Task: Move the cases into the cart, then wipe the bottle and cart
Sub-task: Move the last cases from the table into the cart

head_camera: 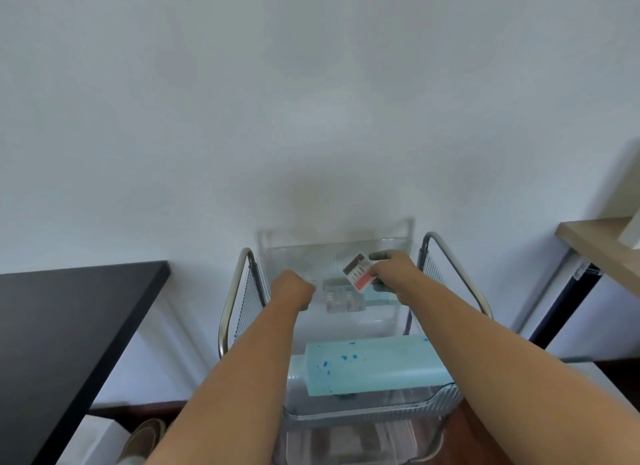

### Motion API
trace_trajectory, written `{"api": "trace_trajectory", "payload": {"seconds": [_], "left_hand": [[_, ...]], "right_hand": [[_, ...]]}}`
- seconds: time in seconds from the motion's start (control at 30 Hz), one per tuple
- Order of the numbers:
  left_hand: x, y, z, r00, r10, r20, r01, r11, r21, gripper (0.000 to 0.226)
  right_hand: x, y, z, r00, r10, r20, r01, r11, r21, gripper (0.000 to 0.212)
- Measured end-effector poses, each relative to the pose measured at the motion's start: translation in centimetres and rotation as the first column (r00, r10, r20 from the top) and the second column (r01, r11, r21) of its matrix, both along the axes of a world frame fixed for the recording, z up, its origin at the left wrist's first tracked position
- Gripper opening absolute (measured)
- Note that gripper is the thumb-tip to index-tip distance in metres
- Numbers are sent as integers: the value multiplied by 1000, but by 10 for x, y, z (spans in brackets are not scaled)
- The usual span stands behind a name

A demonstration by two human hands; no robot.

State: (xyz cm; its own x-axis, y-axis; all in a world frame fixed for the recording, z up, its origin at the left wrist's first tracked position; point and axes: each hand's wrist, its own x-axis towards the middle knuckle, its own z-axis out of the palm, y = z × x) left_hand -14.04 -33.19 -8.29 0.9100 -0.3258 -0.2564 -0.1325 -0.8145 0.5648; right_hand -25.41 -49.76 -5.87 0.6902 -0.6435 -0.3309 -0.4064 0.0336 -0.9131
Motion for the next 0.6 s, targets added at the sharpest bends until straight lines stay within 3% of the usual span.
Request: {"api": "trace_trajectory", "payload": {"seconds": [0.23, 0.37, 0.5, 0.6], "left_hand": [[5, -2, -19, 1000, 0, -4, 1, 997, 76, 11], [9, -4, -26, 997, 79, 2, -79, 997, 26, 32], [10, -2, -29, 997, 72, -28, -70, 995, 73, 31], [10, -4, -32, 996, 39, -75, -34, 997, 66, 18]], "right_hand": [[19, -2, -13, 976, 138, -170, -165, 973, -160, 32], [30, -4, -18, 952, 195, -238, -253, 936, -246, 34], [39, -4, -25, 923, 224, -314, -328, 886, -330, 32], [42, -5, -33, 902, 228, -367, -373, 841, -392, 28]]}}
